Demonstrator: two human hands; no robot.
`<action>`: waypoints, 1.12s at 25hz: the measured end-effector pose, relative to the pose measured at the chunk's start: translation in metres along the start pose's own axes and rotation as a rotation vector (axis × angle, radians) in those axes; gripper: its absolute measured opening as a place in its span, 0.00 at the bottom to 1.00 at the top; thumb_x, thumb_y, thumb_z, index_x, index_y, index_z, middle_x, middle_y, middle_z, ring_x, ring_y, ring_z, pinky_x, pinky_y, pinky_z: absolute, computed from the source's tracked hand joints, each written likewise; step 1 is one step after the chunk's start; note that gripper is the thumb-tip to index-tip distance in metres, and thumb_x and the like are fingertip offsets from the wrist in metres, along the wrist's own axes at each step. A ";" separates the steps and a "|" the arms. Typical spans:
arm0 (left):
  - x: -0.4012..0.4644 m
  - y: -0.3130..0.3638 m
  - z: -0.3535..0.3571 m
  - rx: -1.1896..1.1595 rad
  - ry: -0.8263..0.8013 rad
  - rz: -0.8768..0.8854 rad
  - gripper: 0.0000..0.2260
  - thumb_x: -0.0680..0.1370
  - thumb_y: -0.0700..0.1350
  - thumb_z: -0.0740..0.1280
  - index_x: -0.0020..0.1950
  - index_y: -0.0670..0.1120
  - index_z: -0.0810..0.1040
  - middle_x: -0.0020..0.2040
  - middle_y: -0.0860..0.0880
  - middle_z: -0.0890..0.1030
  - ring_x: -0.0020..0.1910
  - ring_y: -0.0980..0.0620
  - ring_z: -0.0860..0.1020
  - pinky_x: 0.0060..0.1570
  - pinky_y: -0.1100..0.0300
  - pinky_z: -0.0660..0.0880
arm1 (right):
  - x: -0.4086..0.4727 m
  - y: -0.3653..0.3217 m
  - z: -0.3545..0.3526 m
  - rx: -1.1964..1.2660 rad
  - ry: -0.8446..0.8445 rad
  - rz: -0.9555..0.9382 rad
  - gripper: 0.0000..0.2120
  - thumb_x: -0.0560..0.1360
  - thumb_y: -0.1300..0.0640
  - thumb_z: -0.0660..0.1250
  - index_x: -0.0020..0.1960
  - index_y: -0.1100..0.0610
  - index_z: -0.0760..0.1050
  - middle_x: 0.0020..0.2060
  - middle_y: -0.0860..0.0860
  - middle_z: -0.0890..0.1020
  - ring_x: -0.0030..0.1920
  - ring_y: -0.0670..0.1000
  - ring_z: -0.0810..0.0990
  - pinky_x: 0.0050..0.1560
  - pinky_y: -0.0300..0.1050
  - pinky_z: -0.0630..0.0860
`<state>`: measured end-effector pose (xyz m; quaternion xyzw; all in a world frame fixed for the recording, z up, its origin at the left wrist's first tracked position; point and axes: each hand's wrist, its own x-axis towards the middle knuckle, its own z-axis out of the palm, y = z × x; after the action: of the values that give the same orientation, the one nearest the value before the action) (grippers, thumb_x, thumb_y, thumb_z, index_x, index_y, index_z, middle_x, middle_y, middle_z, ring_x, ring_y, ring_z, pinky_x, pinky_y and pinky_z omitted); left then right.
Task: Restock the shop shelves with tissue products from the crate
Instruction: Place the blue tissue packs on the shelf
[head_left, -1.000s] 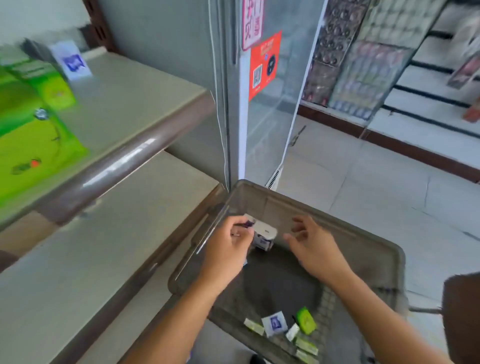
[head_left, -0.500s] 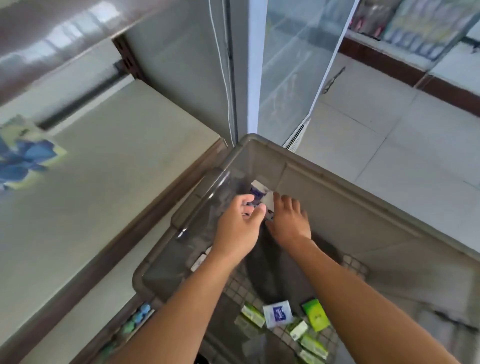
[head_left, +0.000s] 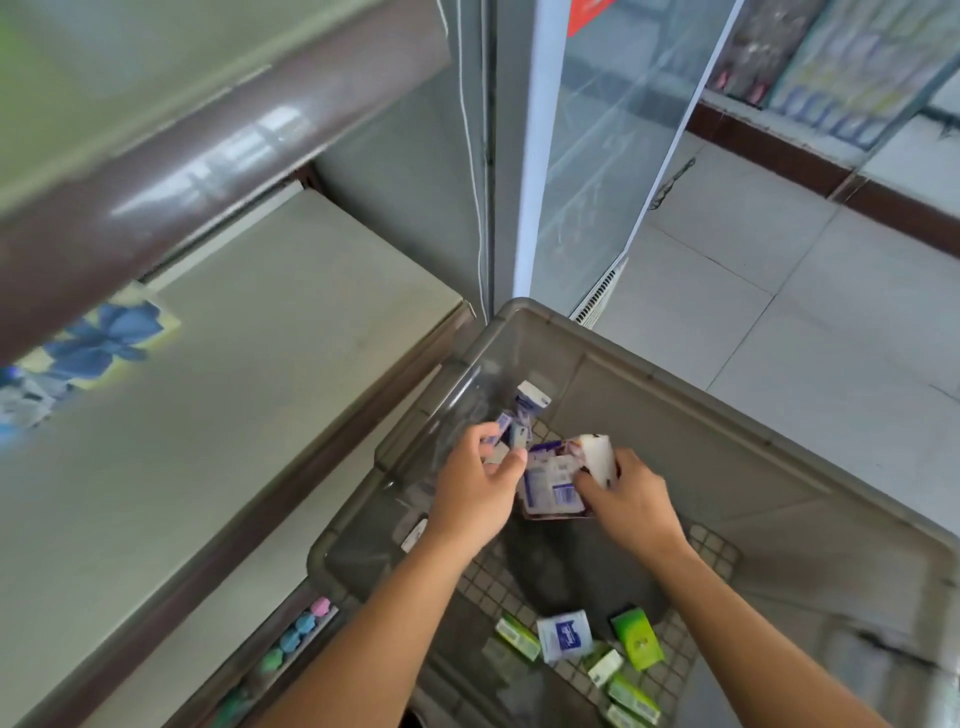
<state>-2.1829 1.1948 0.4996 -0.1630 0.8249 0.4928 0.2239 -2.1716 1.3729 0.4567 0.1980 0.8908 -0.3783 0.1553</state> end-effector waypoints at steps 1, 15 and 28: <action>-0.004 0.001 -0.002 0.019 -0.009 0.015 0.21 0.78 0.56 0.66 0.69 0.54 0.67 0.63 0.54 0.75 0.58 0.56 0.77 0.53 0.56 0.79 | -0.013 -0.006 -0.014 0.079 -0.033 -0.021 0.10 0.75 0.50 0.68 0.50 0.56 0.73 0.39 0.45 0.79 0.39 0.46 0.80 0.32 0.35 0.69; -0.113 0.068 -0.093 -0.362 -0.174 0.032 0.14 0.74 0.54 0.71 0.52 0.45 0.80 0.43 0.48 0.86 0.41 0.50 0.85 0.41 0.56 0.82 | -0.156 -0.076 -0.118 0.414 -0.182 -0.532 0.29 0.73 0.41 0.58 0.73 0.32 0.54 0.69 0.33 0.67 0.67 0.38 0.70 0.63 0.44 0.73; -0.214 0.100 -0.219 -0.371 -0.221 0.102 0.19 0.76 0.65 0.62 0.50 0.51 0.80 0.47 0.49 0.85 0.47 0.51 0.81 0.52 0.55 0.74 | -0.226 -0.192 -0.160 -0.230 0.058 -1.046 0.24 0.69 0.39 0.66 0.62 0.45 0.68 0.55 0.42 0.79 0.52 0.35 0.76 0.46 0.26 0.74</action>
<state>-2.0965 1.0572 0.7773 -0.1045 0.6978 0.6617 0.2537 -2.0846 1.3153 0.7776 -0.2804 0.9101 -0.2994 -0.0579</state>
